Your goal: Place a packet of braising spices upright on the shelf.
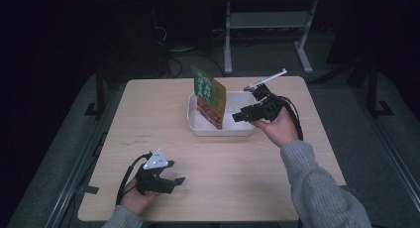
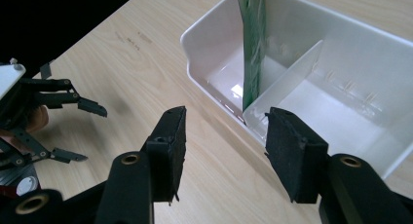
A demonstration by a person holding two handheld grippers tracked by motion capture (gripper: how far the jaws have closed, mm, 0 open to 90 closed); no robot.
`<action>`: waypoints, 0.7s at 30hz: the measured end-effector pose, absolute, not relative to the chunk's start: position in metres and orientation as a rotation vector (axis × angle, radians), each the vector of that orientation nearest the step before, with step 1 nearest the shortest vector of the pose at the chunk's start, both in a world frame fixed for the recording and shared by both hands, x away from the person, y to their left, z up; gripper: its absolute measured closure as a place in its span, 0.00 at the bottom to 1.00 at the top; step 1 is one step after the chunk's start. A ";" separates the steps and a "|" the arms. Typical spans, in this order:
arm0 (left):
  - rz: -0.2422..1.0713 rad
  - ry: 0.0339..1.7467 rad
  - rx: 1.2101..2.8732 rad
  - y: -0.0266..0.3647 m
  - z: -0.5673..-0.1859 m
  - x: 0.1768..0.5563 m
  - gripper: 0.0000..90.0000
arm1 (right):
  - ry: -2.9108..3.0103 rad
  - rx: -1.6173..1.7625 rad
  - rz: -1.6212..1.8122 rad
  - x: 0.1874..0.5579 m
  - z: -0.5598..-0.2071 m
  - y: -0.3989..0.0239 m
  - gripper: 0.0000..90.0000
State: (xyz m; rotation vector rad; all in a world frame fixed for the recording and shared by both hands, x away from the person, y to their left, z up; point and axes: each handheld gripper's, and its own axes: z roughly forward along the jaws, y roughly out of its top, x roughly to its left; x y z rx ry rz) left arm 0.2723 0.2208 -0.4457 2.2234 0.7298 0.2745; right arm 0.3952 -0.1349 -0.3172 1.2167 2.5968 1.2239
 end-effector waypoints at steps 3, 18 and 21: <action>0.276 0.728 2.224 0.221 -0.446 0.272 0.31 | 2.601 1.219 1.225 0.392 -0.322 -0.137 0.54; 0.280 0.729 2.220 0.220 -0.445 0.272 0.31 | 2.625 1.240 1.220 0.371 -0.347 -0.149 0.54; 0.279 0.729 2.221 0.220 -0.446 0.272 0.31 | 2.628 1.244 1.222 0.366 -0.351 -0.153 0.54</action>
